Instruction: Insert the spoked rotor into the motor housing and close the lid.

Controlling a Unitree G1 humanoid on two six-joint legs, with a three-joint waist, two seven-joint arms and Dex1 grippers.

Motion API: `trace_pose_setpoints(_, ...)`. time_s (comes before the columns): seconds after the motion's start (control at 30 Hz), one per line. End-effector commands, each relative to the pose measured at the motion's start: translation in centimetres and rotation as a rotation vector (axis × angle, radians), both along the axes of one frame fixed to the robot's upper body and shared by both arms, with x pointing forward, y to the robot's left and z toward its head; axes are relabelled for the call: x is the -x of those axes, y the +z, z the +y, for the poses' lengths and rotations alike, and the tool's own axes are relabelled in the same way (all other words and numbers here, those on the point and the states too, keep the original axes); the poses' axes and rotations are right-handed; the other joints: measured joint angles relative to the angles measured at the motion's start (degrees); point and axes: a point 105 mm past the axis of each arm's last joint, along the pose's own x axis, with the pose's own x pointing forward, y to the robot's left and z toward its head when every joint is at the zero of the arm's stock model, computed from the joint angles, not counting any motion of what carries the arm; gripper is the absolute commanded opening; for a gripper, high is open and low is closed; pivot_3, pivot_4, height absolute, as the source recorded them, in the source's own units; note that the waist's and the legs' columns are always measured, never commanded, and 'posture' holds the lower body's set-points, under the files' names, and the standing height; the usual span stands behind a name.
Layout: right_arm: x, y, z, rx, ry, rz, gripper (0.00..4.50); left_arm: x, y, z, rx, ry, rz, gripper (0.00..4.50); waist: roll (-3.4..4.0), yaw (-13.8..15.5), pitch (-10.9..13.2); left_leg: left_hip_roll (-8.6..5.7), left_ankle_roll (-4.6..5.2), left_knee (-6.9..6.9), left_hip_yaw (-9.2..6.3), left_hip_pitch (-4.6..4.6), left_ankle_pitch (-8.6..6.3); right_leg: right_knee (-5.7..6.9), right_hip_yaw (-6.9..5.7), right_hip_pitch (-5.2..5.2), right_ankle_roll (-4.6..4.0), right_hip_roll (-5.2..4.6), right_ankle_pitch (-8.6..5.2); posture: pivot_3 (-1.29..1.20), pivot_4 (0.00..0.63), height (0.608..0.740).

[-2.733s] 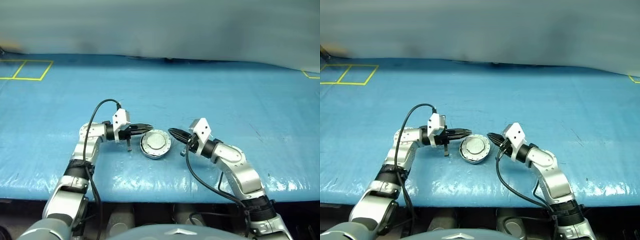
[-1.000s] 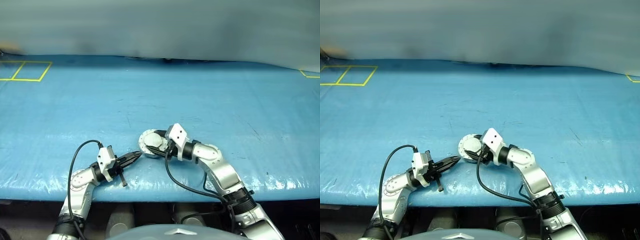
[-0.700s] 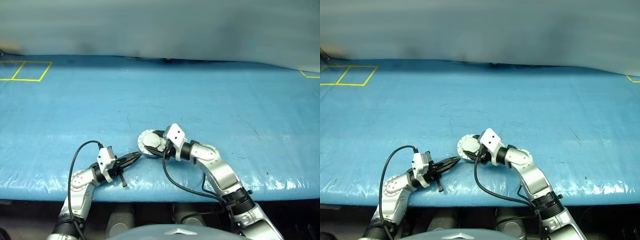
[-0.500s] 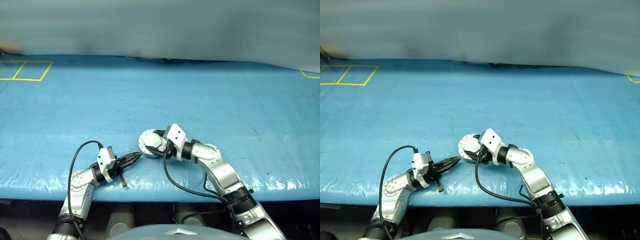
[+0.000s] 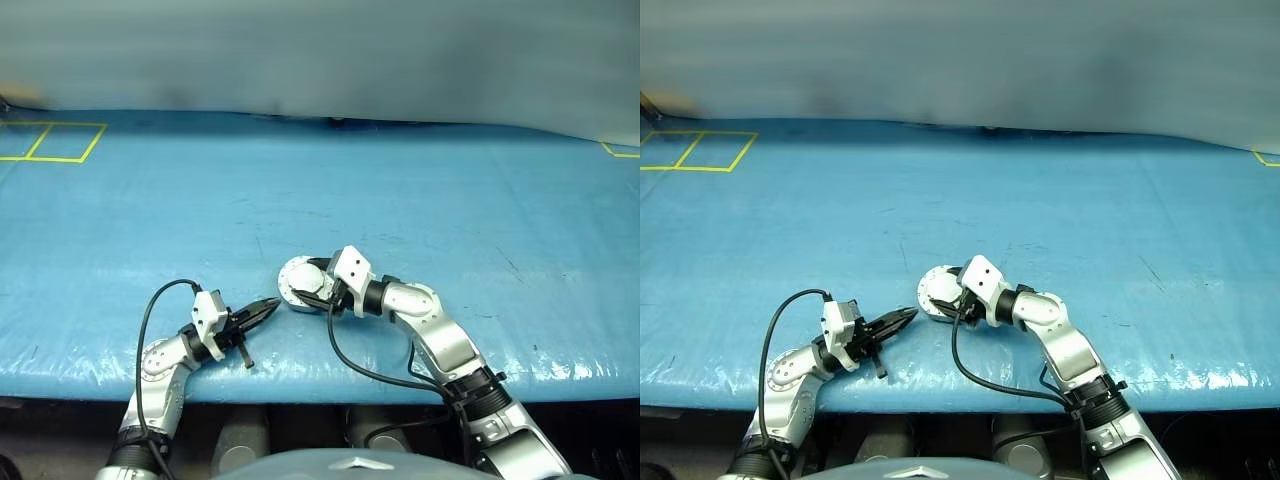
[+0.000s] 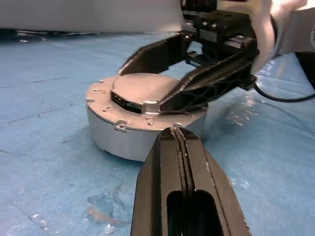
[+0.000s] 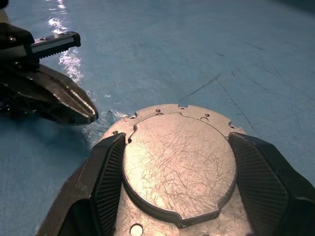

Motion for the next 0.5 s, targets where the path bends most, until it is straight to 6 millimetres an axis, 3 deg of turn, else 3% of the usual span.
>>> trace_pose_setpoints(0.03, 0.0, -1.2, -0.4, 0.043, -0.014, 0.031, 2.99, -1.9, 2.4, 0.7, 0.064, 0.089, -0.046, 0.00, 0.00, 0.02, 0.00, 0.00, 0.00, 0.00, 0.00, 0.01, 0.00, 0.01, 0.00, 0.01, 0.00, 0.01, 0.00, 0.00, 0.150, 0.740)
trace_pose_setpoints(0.17, 0.0, -1.2, -0.5, 0.043, -0.018, 0.031, 2.99, -2.7, 3.2, 0.3, 0.084, 0.065, -0.053, 0.00, -0.02, 0.00, -0.01, -0.01, 0.00, 0.00, 0.00, 0.03, 0.00, 0.00, 0.00, 0.04, 0.01, 0.00, 0.01, 0.00, 0.150, 0.740)
trace_pose_setpoints(0.4, 0.2, -1.3, -0.7, 0.041, -0.035, 0.029, 2.99, -2.5, 0.9, -1.7, -0.117, -0.079, 0.012, 0.00, -0.01, -0.04, -0.01, -0.02, 0.00, -0.06, 0.00, 0.04, 0.00, -0.03, 0.00, 0.03, 0.01, 0.01, 0.00, 0.00, 0.150, 0.740)
trace_pose_setpoints(0.5, 0.2, -1.3, -0.8, 0.033, -0.049, 0.034, 2.99, -2.4, -0.3, -1.7, -0.221, -0.103, 0.034, 0.00, 0.00, 0.11, -0.09, -0.02, 0.00, -0.06, -0.02, 0.04, 0.00, -0.03, -0.01, 0.04, 0.00, 0.01, 0.00, 0.00, 0.150, 0.740)
